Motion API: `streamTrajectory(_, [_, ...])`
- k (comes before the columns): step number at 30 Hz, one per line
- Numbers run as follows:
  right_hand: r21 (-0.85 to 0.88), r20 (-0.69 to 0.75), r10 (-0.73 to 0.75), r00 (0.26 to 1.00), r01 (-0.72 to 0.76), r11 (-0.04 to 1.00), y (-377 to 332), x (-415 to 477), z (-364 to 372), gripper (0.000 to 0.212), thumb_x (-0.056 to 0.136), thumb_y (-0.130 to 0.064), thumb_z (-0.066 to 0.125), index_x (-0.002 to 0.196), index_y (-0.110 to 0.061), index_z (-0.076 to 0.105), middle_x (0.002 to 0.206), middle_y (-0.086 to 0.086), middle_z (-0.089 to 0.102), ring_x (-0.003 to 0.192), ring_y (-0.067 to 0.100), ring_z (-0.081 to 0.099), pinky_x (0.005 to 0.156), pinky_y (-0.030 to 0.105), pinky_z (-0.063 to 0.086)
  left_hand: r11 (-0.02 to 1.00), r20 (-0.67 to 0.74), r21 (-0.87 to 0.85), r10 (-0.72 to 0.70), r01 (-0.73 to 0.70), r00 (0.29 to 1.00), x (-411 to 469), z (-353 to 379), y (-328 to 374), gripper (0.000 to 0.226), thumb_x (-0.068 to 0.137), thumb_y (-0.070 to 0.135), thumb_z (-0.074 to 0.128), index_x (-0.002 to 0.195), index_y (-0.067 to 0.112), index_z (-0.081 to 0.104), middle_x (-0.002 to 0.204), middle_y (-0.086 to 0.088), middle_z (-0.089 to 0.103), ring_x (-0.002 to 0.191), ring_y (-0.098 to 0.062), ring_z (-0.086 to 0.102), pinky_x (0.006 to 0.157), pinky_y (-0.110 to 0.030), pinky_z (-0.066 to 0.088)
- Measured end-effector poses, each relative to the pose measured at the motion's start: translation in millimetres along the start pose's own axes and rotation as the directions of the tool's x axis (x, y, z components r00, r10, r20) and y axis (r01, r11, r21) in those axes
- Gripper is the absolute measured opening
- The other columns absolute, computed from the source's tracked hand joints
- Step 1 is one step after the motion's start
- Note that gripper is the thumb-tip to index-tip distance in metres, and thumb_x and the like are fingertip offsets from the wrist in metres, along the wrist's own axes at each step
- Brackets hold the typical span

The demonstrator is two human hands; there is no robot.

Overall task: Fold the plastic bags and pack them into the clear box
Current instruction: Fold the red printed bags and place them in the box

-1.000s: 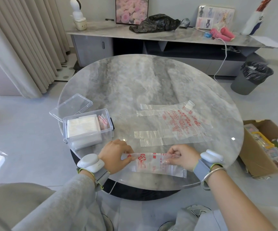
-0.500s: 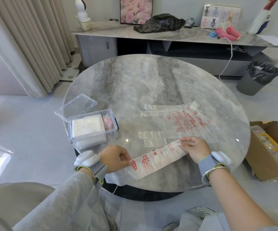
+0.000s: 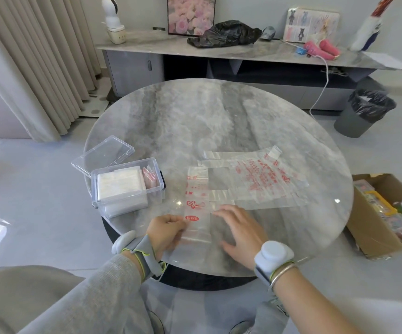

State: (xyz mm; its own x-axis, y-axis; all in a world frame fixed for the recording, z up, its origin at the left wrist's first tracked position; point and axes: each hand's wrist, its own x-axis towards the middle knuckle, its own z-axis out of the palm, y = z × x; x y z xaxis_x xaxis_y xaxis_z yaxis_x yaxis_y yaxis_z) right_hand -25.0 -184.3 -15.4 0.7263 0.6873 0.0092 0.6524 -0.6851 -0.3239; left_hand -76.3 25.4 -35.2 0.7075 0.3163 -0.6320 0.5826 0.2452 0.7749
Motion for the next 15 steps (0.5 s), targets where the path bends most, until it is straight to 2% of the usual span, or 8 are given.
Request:
streamTrajectory(2, [-0.015, -0.040, -0.032, 0.999, 0.031, 0.999, -7, -4, 6, 0.063, 0.079, -0.030, 0.071, 0.136, -0.024, 0.045, 0.142, -0.005, 0.038, 0.129, 0.015, 0.041, 0.098, 0.031, 0.044, 0.999, 0.044, -0.040, -0.018, 0.020, 0.999, -1, 3, 0, 0.003, 0.087, 0.004, 0.069, 0.090, 0.002, 0.068, 0.089, -0.021, 0.065, 0.080, -0.030, 0.056, 0.082, -0.045, 0.050])
streamTrajectory(5, [-0.019, -0.132, -0.082, 0.988, 0.080, 0.997, -9, -6, 14, 0.059, 0.072, -0.030, 0.076, 0.125, -0.022, 0.052, 0.130, -0.004, 0.048, 0.116, 0.017, 0.053, 0.089, 0.029, 0.049, 0.992, 0.092, -0.117, -0.043, 0.054, 0.995, -4, 7, 1, 0.010, 0.088, -0.002, 0.065, 0.097, -0.002, 0.068, 0.094, -0.022, 0.069, 0.076, -0.028, 0.063, 0.073, -0.040, 0.057])
streamTrajectory(9, [0.012, -0.232, -0.134, 0.963, 0.141, 0.990, -12, -5, 16, 0.052, 0.071, -0.028, 0.077, 0.115, -0.025, 0.052, 0.120, -0.006, 0.052, 0.102, 0.016, 0.058, 0.074, 0.028, 0.053, 0.993, 0.065, -0.091, -0.066, 0.072, 0.996, 0, 7, -4, 0.028, 0.083, 0.002, 0.073, 0.110, 0.001, 0.068, 0.104, -0.023, 0.070, 0.084, -0.033, 0.069, 0.067, -0.042, 0.059])
streamTrajectory(13, [0.006, -0.290, -0.232, 0.929, 0.244, 0.970, -15, -4, 18, 0.036, 0.076, -0.025, 0.067, 0.109, -0.028, 0.052, 0.114, -0.008, 0.054, 0.101, 0.015, 0.056, 0.072, 0.032, 0.052, 0.998, 0.032, -0.060, -0.034, 0.036, 0.999, -1, 9, -6, 0.028, 0.080, 0.000, 0.075, 0.106, 0.002, 0.068, 0.099, -0.020, 0.072, 0.091, -0.034, 0.070, 0.074, -0.040, 0.060])
streamTrajectory(15, [0.018, -0.334, -0.244, 0.910, 0.265, 0.964, -17, -3, 20, 0.028, 0.079, -0.023, 0.063, 0.105, -0.028, 0.056, 0.109, -0.010, 0.055, 0.099, 0.013, 0.055, 0.071, 0.029, 0.049, 0.999, 0.001, -0.042, -0.005, 0.005, 1.000, -4, 10, -5, 0.025, 0.080, -0.003, 0.074, 0.103, 0.004, 0.067, 0.093, -0.018, 0.073, 0.082, -0.031, 0.071, 0.067, -0.035, 0.060])
